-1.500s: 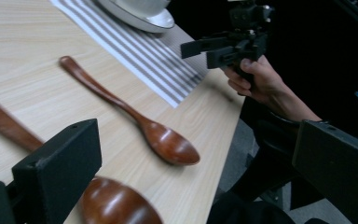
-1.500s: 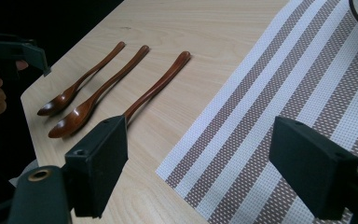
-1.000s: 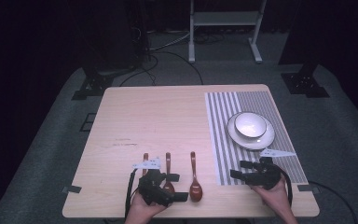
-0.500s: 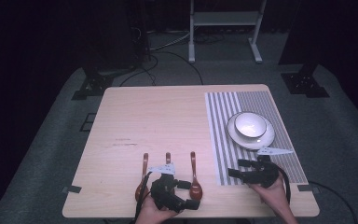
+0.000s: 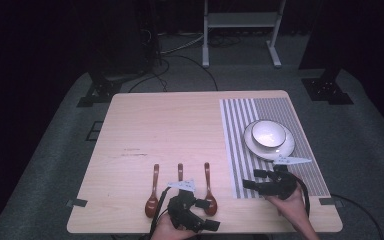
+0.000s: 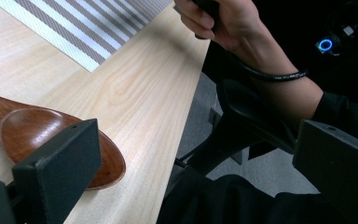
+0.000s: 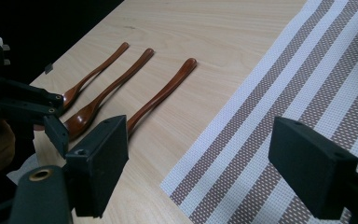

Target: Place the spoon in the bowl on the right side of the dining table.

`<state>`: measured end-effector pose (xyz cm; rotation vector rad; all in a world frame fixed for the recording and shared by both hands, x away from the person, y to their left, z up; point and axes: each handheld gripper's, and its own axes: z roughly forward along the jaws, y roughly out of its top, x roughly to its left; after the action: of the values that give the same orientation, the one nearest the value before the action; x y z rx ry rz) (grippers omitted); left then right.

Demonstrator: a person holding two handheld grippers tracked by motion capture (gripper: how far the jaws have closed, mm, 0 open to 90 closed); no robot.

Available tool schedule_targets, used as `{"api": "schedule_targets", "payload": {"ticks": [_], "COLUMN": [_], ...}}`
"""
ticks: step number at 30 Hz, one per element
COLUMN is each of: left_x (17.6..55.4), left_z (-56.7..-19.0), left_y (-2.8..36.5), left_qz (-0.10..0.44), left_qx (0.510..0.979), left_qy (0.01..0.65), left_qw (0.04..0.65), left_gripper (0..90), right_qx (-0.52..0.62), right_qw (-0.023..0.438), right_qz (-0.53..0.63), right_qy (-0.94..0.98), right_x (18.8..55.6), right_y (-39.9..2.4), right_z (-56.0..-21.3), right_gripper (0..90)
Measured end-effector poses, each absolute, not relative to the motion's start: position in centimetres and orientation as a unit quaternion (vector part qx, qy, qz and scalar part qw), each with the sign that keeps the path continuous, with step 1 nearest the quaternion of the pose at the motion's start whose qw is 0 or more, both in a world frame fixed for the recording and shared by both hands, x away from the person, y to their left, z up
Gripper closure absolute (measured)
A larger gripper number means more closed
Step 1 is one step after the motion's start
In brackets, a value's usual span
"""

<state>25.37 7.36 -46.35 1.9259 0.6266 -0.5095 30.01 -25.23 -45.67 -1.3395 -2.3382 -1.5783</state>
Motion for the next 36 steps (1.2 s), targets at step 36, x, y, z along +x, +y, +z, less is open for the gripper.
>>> {"api": "schedule_targets", "payload": {"ticks": [36], "left_x": [25.1], "left_z": [-47.9], "left_y": [6.3], "left_qz": [-0.211], "left_qx": [0.826], "left_qy": [0.269], "left_qw": [0.448], "left_gripper": [0.4], "right_qx": [-0.394], "right_qw": [0.049], "right_qz": [-0.484], "right_qy": [-0.780], "right_x": [31.9], "right_y": [-19.6], "right_z": [-46.1], "right_gripper": [21.9]}}
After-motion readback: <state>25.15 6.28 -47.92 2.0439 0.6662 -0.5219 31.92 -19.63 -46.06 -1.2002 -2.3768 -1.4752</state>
